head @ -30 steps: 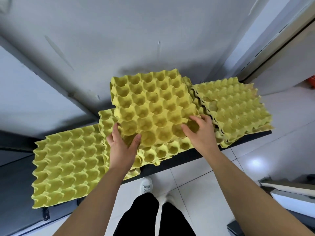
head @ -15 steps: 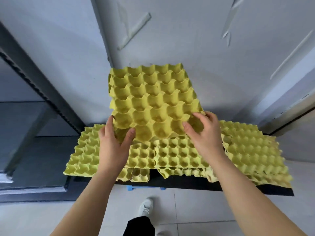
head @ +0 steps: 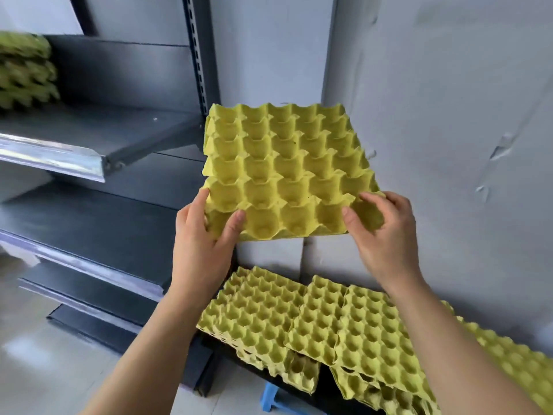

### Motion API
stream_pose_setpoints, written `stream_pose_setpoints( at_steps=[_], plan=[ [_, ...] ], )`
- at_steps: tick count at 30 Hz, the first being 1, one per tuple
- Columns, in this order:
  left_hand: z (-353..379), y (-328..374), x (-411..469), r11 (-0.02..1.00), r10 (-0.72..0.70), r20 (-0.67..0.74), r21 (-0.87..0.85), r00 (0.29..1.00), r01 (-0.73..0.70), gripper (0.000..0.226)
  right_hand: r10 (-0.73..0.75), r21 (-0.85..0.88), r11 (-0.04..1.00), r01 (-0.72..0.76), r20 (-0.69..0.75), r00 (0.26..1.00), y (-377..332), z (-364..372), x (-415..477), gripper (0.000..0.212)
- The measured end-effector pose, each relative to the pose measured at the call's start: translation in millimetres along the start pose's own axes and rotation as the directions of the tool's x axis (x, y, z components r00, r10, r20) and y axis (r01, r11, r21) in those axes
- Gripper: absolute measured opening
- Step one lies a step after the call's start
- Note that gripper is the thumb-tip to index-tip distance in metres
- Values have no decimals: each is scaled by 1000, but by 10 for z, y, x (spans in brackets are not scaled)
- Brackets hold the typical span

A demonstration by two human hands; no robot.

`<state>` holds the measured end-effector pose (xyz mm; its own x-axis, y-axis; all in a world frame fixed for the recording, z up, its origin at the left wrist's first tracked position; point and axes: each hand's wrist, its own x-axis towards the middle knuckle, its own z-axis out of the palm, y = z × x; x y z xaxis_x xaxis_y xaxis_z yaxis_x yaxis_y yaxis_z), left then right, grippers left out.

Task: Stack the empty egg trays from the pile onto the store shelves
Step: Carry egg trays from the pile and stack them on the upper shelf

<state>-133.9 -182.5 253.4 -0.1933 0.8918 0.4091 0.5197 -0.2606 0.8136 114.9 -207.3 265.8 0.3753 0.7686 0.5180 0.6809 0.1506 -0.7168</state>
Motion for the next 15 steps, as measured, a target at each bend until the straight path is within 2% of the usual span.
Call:
stream_pose_setpoints(
  at_steps=[9, 15],
  plan=[
    [-1265, -201, 643, 997, 81, -197, 14, 977, -80, 78, -169, 81, 982, 170, -19, 985, -1300, 724, 260, 48],
    [-2326, -587, 1085, 995, 89, -211, -18, 973, -95, 85, -213, 153, 965, 214, -21, 977, -2207, 1494, 245, 47]
  ],
)
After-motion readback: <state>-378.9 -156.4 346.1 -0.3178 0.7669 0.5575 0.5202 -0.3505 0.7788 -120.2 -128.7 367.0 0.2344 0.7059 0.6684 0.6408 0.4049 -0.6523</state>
